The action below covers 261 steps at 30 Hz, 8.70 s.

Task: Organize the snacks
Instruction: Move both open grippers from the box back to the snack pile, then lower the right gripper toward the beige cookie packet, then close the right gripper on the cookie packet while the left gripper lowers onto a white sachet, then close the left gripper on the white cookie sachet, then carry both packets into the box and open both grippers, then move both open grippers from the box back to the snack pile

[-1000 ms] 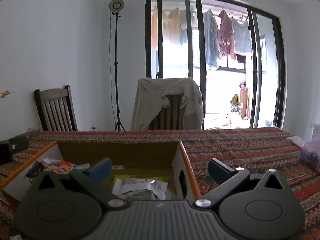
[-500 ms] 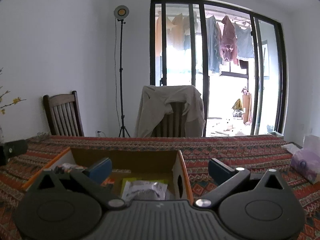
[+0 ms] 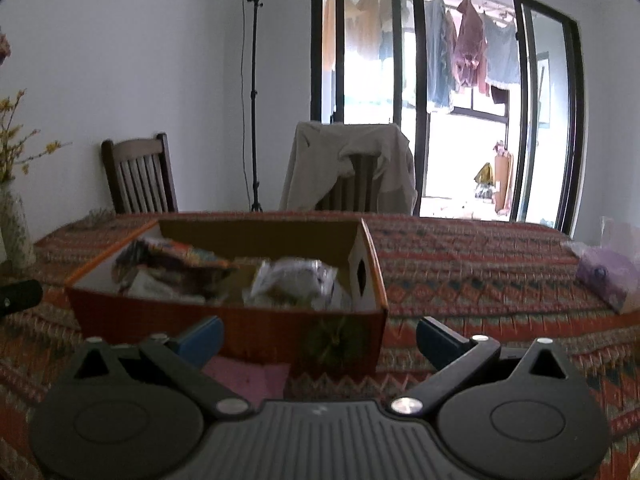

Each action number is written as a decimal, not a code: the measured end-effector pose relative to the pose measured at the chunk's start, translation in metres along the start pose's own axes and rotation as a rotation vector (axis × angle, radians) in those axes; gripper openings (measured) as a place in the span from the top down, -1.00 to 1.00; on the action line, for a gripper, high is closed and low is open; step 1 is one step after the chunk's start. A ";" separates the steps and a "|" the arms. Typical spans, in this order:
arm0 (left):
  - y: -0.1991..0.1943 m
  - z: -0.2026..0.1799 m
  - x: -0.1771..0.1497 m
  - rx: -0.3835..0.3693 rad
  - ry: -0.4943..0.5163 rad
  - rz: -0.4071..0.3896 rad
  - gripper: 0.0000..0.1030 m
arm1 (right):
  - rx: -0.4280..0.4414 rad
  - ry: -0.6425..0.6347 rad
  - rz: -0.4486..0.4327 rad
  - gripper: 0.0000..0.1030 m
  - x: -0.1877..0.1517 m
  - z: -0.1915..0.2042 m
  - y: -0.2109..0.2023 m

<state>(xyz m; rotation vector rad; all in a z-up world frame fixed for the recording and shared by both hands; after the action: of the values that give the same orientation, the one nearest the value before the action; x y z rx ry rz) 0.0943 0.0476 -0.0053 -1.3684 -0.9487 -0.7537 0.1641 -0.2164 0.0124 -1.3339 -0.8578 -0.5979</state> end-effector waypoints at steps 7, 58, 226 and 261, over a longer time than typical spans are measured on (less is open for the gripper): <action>0.004 0.010 -0.022 0.003 -0.016 0.067 -1.00 | -0.004 -0.005 0.075 -1.00 -0.026 0.003 0.002; 0.000 0.020 -0.036 -0.036 -0.070 0.042 -1.00 | 0.094 -0.076 0.284 -1.00 -0.042 0.068 0.045; 0.108 -0.046 0.073 0.053 -0.135 -0.099 -1.00 | 0.035 0.058 -0.120 -1.00 0.068 0.014 0.096; 0.033 -0.035 0.070 0.043 -0.070 -0.065 -1.00 | 0.008 0.031 -0.123 -1.00 0.057 0.008 0.035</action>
<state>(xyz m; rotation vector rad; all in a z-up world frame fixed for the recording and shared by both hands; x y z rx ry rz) 0.1593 0.0216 0.0436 -1.3393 -1.0626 -0.7341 0.2230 -0.1973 0.0389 -1.2678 -0.9209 -0.7089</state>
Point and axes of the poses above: each gripper's, at about its wrist camera, not at the fingertips, and y roughly the way its jaws point, z to its left, x to its top, the point moved 1 cm from there along y, roughly the way its jaws point, and after that the axes turned 8 degrees about z, right-handed, at the moved point
